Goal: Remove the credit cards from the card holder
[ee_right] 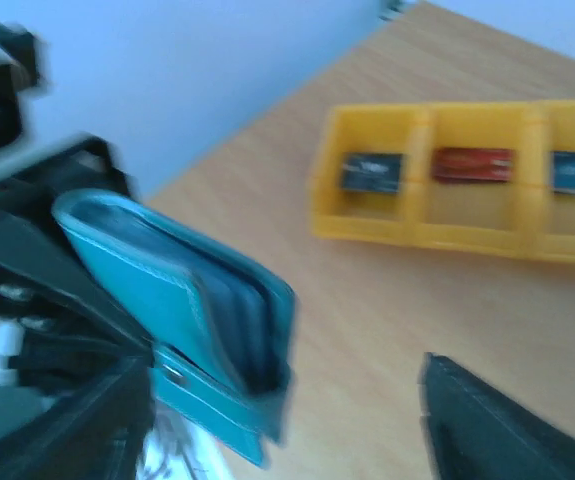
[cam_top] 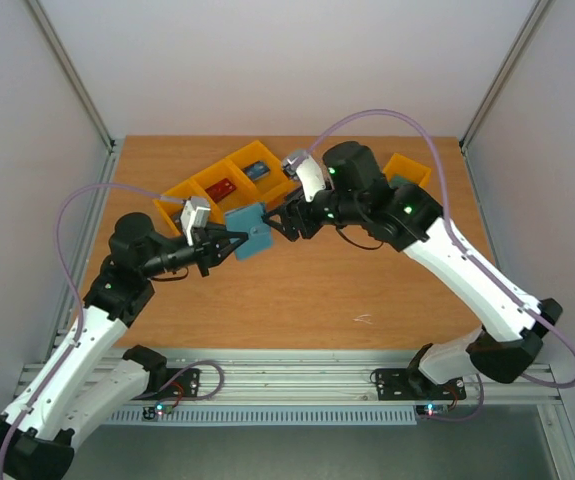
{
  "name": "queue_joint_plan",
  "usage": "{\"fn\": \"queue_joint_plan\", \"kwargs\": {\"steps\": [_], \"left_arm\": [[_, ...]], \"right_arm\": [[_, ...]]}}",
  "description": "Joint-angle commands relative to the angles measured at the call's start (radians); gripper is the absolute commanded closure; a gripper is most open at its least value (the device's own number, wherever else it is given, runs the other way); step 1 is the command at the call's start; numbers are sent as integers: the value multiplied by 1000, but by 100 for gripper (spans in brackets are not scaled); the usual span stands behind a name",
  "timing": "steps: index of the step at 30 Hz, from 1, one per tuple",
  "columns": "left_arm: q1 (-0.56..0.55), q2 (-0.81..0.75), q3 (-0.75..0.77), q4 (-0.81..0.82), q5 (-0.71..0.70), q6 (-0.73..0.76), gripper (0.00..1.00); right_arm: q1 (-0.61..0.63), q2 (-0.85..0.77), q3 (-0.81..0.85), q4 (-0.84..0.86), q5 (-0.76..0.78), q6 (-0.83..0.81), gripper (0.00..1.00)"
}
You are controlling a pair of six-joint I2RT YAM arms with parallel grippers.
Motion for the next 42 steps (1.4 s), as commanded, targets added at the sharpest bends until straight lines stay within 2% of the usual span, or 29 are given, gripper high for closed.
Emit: {"fn": "queue_joint_plan", "kwargs": {"steps": [1, 2, 3, 7, 9, 10, 14, 15, 16, 17, 18, 19, 20, 25, 30, 31, 34, 35, 36, 37, 39, 40, 42], "left_arm": [[-2, -29, 61, 177, 276, 77, 100], [-2, -29, 62, 196, 310, 77, 100], [-2, -29, 64, 212, 337, 76, 100], [-2, -25, 81, 229, 370, 66, 100], [-2, -25, 86, 224, 395, 71, 100], [-2, -25, 88, 218, 399, 76, 100], [-2, -31, 85, 197, 394, 74, 100], [-2, -34, 83, 194, 391, 70, 100], [-3, -39, 80, 193, 388, 66, 100], [-2, -43, 76, 191, 385, 53, 95], [-2, -46, 70, 191, 382, 41, 82], [-2, -49, 66, 190, 384, 31, 78], [-3, -52, 55, 190, 388, 18, 69], [-2, -58, 27, 200, 405, -14, 61], [-2, -51, 40, 218, 420, -3, 64], [-2, -49, 42, 217, 421, -2, 69], [-2, -47, 40, 229, 399, -4, 99], [-2, -48, 39, 229, 382, -11, 100], [-2, -51, 40, 218, 345, -15, 100], [-2, -56, 44, 186, 276, -17, 100], [-2, -61, 60, 51, 91, -6, 100], [-2, -61, 68, 3, -33, 21, 100], [-2, -58, 82, -71, -205, 59, 100]], "right_arm": [[-4, -60, 31, 62, -298, -106, 14], [-4, -58, 41, 51, -317, -115, 4], [-4, -56, 46, 44, -342, -120, 2], [-4, -24, 60, 27, -426, -109, 2], [-4, -14, 62, 42, -457, -99, 8], [-4, -10, 62, 56, -489, -94, 17], [-4, -4, 71, 107, -603, -71, 86], [-4, -13, 66, 115, -606, -73, 97], [-4, -30, 56, 125, -609, -79, 99], [-5, -43, 51, 133, -616, -84, 99], [-6, -53, 50, 140, -628, -89, 99], [-6, -59, 53, 139, -642, -96, 99], [-6, -61, 66, 131, -654, -102, 99], [-6, -30, 124, 126, -738, -99, 99], [-6, 2, 128, 135, -760, -88, 99], [-6, 4, 130, 141, -761, -87, 99], [-6, 6, 130, 147, -734, -92, 99], [-6, 3, 132, 141, -684, -89, 95], [-6, -3, 131, 132, -596, -80, 87], [-6, -11, 128, 120, -471, -65, 73], [-6, -35, 116, 95, -189, -25, 56], [-6, -42, 117, 75, -53, 2, 50], [5, -44, 128, 28, 238, 70, 46]]}}
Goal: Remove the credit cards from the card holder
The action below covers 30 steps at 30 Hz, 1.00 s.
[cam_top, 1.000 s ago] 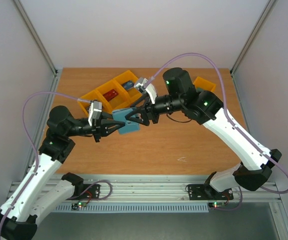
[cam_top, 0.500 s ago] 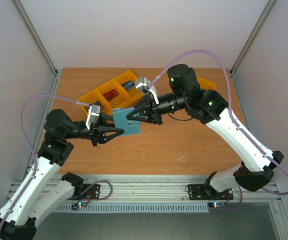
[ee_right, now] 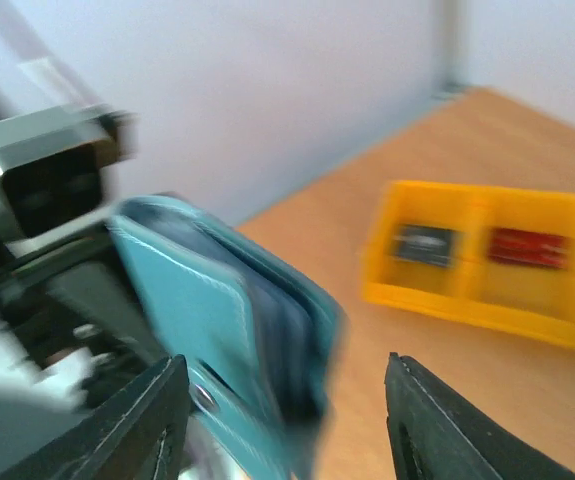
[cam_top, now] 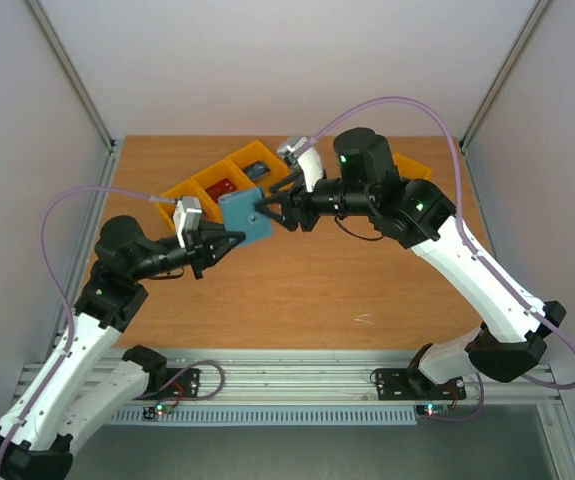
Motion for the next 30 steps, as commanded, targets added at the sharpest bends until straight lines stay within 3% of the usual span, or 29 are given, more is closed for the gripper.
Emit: {"fn": "queue_joint_plan", "kwargs": {"steps": [1, 3, 7, 18, 30], "left_arm": [[-2, -5, 48, -175, -439, 77, 100], [-2, 0, 58, -197, -507, 110, 100], [-2, 6, 59, -196, -513, 101, 100], [-2, 12, 54, -173, -485, 65, 100], [-2, 18, 48, -144, -481, 56, 100]], "right_arm": [[34, -34, 30, -73, 709, 143, 45], [119, -29, 14, -57, 874, 152, 43], [234, 37, 24, 5, 961, 158, 43], [251, 261, 217, -45, 788, 218, 54], [251, 361, 287, -190, 875, 270, 57]]}}
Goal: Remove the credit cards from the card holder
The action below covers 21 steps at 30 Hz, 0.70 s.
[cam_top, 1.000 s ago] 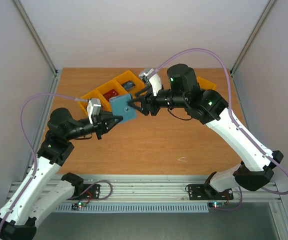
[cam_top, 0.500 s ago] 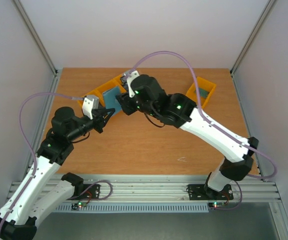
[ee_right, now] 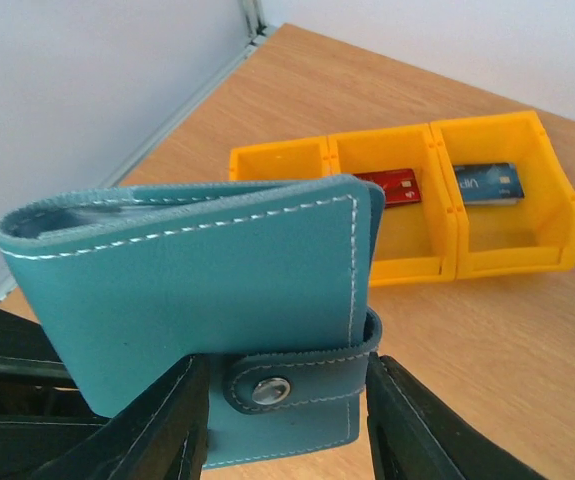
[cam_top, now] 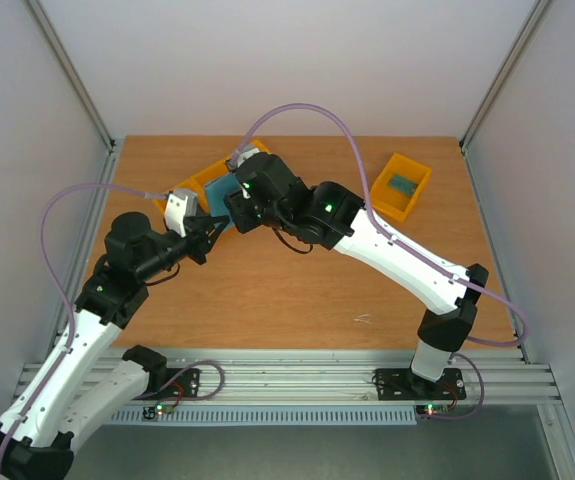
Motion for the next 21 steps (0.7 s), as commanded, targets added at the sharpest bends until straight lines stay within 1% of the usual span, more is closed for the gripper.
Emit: {"fn": "queue_joint_plan", "kwargs": {"steps": [1, 5, 13, 16, 19, 20, 21], "left_arm": [[-3, -2, 31, 89, 15, 5, 100], [-4, -2, 31, 93, 29, 13, 100], [-6, -1, 26, 98, 72, 13, 100], [-6, -2, 25, 98, 80, 12, 100], [-6, -6, 24, 99, 92, 12, 100], [-6, -9, 23, 99, 95, 11, 100], [-6, -9, 23, 100, 97, 10, 100]], "right_arm": [[5, 52, 64, -94, 58, 33, 57], [5, 73, 87, -116, 80, 34, 58], [5, 119, 142, -156, 171, 19, 73], [4, 133, 152, -167, 200, 11, 80], [1, 145, 156, -174, 228, 2, 95], [0, 148, 157, -180, 238, 2, 98], [-4, 148, 156, -185, 246, 3, 99]]}}
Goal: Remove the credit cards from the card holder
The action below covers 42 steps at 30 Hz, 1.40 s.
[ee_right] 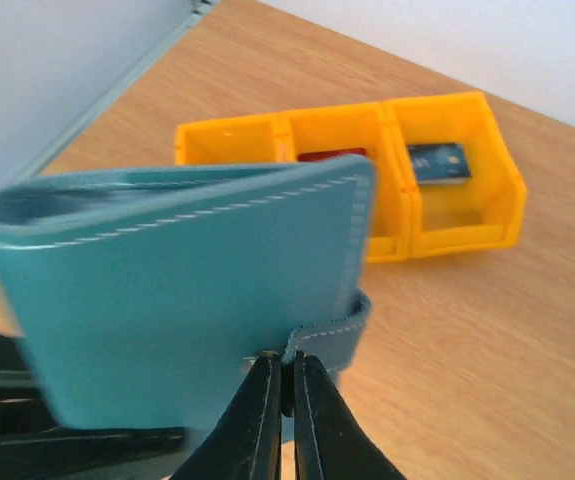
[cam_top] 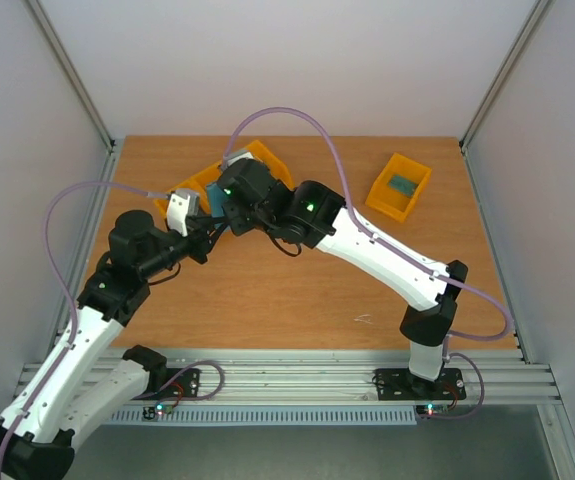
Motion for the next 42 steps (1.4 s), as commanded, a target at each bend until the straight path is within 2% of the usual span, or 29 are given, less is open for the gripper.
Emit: {"fn": "queue_joint_plan", "kwargs": {"steps": [1, 6, 8, 10, 12, 14, 16, 18, 23, 25, 31, 37, 42], "left_arm": [[-8, -33, 22, 112, 104, 9, 100], [-8, -41, 21, 95, 77, -6, 100], [-7, -41, 18, 85, 61, -30, 100], [-2, -47, 11, 91, 90, -56, 100], [5, -50, 3, 126, 166, -62, 100], [13, -46, 5, 192, 282, -66, 100], [16, -37, 17, 282, 409, -57, 100], [18, -20, 36, 364, 501, -61, 100], [18, 12, 86, 432, 623, -144, 100], [18, 16, 103, 432, 639, -153, 100], [18, 22, 144, 439, 718, -132, 100], [11, 16, 150, 405, 741, -112, 100], [2, 10, 152, 379, 744, -102, 100]], "right_arm": [[-32, 37, 9, -48, 139, -6, 99], [-58, -1, -57, -44, 142, -4, 99], [-84, -39, -97, -31, 97, -5, 99], [-115, -117, -198, 59, -24, -77, 99], [-161, -220, -330, 169, -210, -160, 97], [-228, -336, -486, 271, -468, -200, 80], [-300, -431, -570, 341, -719, -198, 64], [-331, -491, -591, 345, -875, -219, 57], [-337, -556, -569, 269, -993, -273, 46], [-346, -580, -568, 266, -1037, -290, 46], [-347, -586, -515, 215, -1027, -322, 47], [-347, -569, -493, 259, -1150, -277, 44], [-324, -563, -484, 256, -1236, -279, 35]]}}
